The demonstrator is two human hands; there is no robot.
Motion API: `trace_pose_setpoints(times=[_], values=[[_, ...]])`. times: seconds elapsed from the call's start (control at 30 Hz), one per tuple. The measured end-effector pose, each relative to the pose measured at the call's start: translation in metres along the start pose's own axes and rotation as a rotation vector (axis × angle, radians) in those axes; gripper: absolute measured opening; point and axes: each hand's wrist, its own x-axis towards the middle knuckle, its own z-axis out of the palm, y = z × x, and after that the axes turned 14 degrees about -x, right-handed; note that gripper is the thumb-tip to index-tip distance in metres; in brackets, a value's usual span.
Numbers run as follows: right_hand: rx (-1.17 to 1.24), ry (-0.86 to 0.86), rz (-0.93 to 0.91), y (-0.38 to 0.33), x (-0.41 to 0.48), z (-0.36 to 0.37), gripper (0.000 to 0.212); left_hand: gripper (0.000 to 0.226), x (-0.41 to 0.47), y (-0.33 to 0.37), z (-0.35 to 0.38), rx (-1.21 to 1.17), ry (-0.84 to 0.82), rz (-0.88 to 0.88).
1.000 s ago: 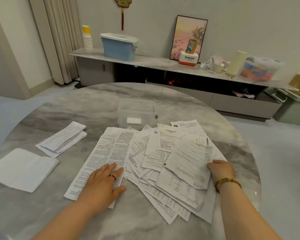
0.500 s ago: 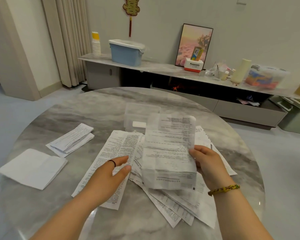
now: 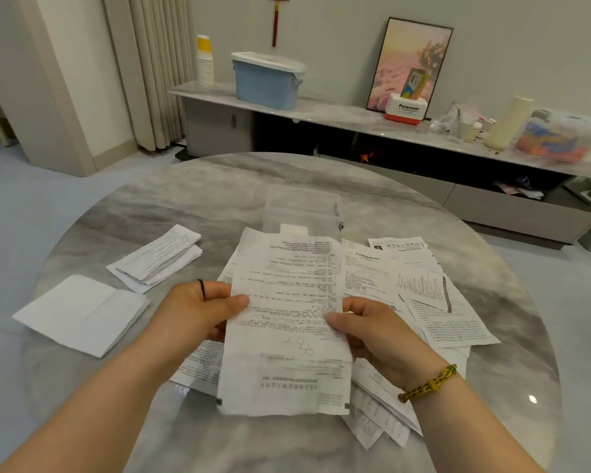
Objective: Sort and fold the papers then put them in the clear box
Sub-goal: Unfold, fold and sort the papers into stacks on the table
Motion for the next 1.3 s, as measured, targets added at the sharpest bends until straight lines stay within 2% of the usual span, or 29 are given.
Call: trace_pose_setpoints(times=[0.27,0.5,0.6,0.77,0.83,0.97,1.07,1.2,1.3], values=[[0.062,-0.029,0.009,0.002,0.003,0.000,0.019,0.034,0.000,0.002,-0.010,-0.073,-0.061,-0.069],[0.185,-0.040,-0.016,0.003,0.004,-0.001,0.023,0.014,-0.001,0.004,-0.011,-0.252,-0.120,-0.125],[0.209,-0.029,-0.028,0.003,0.005,-0.001,0.025,0.027,0.001,0.005,-0.012,-0.341,-0.073,-0.136],[0.210,0.048,-0.038,0.003,0.005,-0.001,0.042,0.052,0.000,0.008,-0.010,-0.314,-0.067,-0.159],[0.201,0.055,-0.035,0.004,0.005,-0.001,0.038,0.045,0.000,0.007,-0.009,-0.277,-0.074,-0.167],[0.204,0.066,-0.032,0.001,0.004,0.001,0.022,0.011,0.001,0.000,-0.005,-0.177,-0.044,-0.146],[0.250,0.053,-0.021,0.002,0.006,0.001,0.015,0.020,0.002,-0.005,-0.001,-0.137,0.014,-0.097],[0.254,-0.079,-0.013,0.002,0.005,0.001,0.034,0.025,0.005,-0.006,0.001,-0.155,0.102,-0.017],[0.151,-0.131,-0.036,0.002,0.002,0.005,0.017,0.024,0.006,-0.006,0.001,-0.187,0.132,-0.004]])
